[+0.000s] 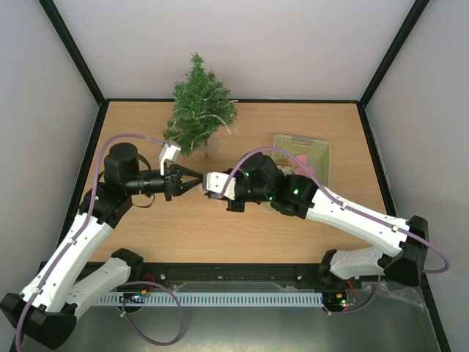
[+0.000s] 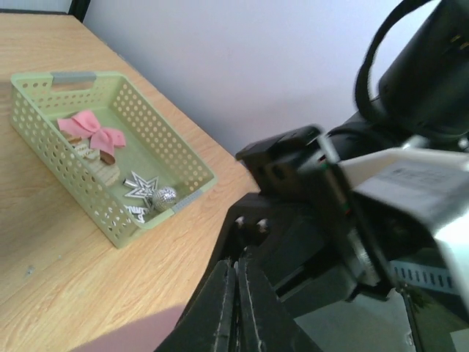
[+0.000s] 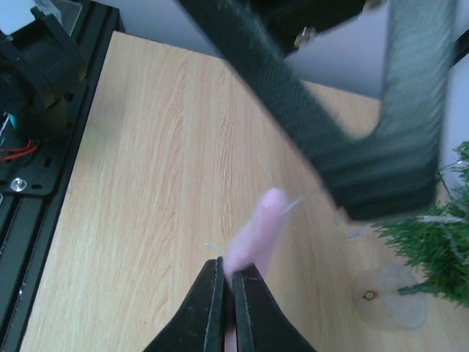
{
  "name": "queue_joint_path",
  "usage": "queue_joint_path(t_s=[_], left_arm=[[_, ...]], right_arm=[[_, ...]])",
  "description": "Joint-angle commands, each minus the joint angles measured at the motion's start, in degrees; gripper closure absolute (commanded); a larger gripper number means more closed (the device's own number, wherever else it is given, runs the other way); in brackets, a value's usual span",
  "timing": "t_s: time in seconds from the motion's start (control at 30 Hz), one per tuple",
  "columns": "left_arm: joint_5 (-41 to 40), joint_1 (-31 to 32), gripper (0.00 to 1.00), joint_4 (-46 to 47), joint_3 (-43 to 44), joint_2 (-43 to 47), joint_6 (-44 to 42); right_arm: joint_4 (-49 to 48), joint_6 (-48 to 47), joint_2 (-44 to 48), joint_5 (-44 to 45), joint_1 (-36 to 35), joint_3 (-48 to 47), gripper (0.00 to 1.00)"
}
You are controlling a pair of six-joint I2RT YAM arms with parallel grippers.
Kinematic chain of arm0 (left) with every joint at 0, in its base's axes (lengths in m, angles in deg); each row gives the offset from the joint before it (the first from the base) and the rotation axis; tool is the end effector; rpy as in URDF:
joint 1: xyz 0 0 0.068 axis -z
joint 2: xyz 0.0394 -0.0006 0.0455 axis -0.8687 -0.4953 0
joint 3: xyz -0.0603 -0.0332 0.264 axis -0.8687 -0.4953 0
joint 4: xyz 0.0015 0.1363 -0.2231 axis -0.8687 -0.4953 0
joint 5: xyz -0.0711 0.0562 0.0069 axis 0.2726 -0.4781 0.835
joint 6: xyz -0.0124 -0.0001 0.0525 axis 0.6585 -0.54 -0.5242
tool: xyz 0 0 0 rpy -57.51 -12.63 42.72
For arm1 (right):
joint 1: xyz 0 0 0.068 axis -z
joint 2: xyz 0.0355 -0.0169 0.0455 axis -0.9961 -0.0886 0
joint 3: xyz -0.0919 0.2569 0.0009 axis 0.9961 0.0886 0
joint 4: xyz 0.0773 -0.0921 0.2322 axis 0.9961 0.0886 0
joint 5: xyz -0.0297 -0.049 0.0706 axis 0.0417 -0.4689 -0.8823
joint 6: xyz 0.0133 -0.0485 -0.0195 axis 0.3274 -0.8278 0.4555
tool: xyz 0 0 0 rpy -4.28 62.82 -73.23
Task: Decorate the small christmas tree
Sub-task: Hang the decoration item on the Christmas tree.
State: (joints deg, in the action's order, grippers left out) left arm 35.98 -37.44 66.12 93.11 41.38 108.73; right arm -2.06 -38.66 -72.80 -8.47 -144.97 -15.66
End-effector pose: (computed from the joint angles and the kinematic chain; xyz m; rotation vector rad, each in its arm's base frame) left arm 0.1538 -0.0961 0.3623 0.7298 1.7774 -1.3787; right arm 0.1309 0.2552 0.3607 -1.6726 1.2262 0.7024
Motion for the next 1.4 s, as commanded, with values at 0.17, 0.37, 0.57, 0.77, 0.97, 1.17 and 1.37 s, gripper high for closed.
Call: queue_joint_path(t_s=[0.17,0.37,0.57,0.77,0.97,1.17,1.37], left_arm=[[0.6,0.2,0.98,12.6,-0.4,3.4,1.0],[2.0,0.2,0.98,21.0,-2.1,3.8,5.0],[4.3,0.4,0.98,24.8,-2.4,3.0,6.8],[4.5,1.0,0.98,25.1,-2.3,2.9,6.8],[3.5,1.9,0.98,26.3,-3.2,3.3,7.4],[3.1,2.3,0.98,27.2,-4.7,4.1,8.0],[3.8,2.4,0.98,27.6,-4.8,4.3,8.3]], right_arm=[[-36.1,30.0,10.5,-1.6,-0.4,21.5,0.77],[-51.4,40.9,17.3,-1.0,-0.4,28.7,0.54],[-55.3,43.2,20.3,0.7,-0.4,29.4,0.4],[-55.1,43.0,16.9,-2.6,-0.4,25.7,0.39],[-55.2,44.0,11.2,-7.3,-0.4,21.3,0.48],[-59.9,45.7,10.3,-8.6,-0.4,22.7,0.66],[-60.4,46.0,7.9,-9.5,-0.4,22.2,0.84]])
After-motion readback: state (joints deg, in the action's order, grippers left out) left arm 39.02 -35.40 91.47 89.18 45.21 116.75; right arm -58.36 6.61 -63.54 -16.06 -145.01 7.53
